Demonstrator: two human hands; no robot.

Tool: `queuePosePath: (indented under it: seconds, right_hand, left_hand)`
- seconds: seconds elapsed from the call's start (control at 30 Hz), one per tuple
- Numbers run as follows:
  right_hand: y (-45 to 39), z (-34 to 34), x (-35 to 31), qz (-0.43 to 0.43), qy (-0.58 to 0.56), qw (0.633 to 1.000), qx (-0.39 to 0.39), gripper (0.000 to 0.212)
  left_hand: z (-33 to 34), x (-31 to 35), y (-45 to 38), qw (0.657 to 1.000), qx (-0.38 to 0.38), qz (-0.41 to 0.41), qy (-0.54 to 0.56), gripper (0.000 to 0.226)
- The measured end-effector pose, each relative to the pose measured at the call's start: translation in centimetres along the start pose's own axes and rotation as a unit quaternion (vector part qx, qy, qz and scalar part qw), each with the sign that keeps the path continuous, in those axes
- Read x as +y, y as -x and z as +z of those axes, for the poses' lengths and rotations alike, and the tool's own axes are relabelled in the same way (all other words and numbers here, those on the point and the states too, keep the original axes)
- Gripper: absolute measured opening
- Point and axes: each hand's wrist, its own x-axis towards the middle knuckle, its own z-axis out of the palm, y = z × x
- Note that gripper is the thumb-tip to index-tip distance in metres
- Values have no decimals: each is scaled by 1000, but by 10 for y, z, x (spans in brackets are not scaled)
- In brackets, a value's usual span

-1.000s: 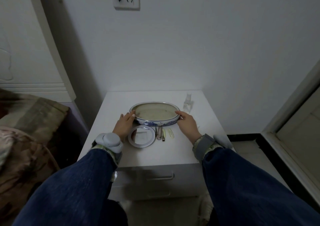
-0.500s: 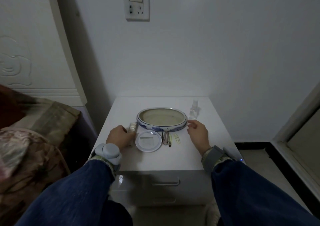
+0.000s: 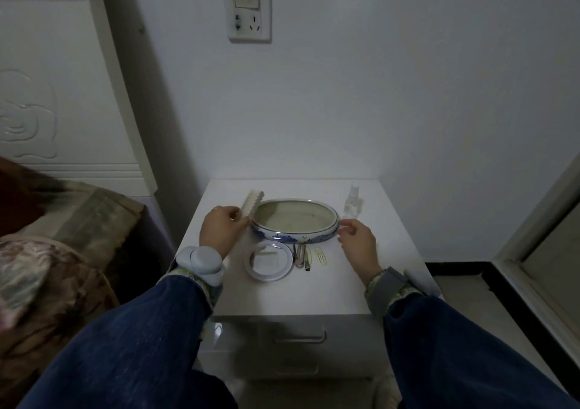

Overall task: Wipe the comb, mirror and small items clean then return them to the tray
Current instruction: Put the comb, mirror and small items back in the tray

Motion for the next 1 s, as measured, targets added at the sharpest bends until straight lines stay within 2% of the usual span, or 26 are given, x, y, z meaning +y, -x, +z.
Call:
queuePosePath:
  seconds: [0.07,0.3,0.4,0.6,0.73,0.87,1.0]
  right_hand:
    - [-2,-1,1,1,0,1000,-4,23]
    - [-10,-4,10,-11,6,1000,-4,25]
    - [-13,-3,12,-9,11,1000,-4,26]
    - [-15,1,16,-21,2,1000,-3,27]
    - [-16,3,17,-17,-8,1000,-3,24]
    - [-18,5,19,-23,-6,1000,5,24]
    - [-18,5,20,-28,-2,1000,9,25]
  left_hand:
    - [7,4,-10,1000,-16,23,-11,24]
    - [29,20,-25,997,-51,20,-52,39]
    - [32,21,-26,992,-53,15,-110,31]
    - [35,22,-29,987,-38,16,-154,45]
    - [35,26,-24,976,-56,17,-209,60]
    - [35,26,-22,979,-60,29,-192,35]
    - [33,23,-20,988,-46,24,-143,30]
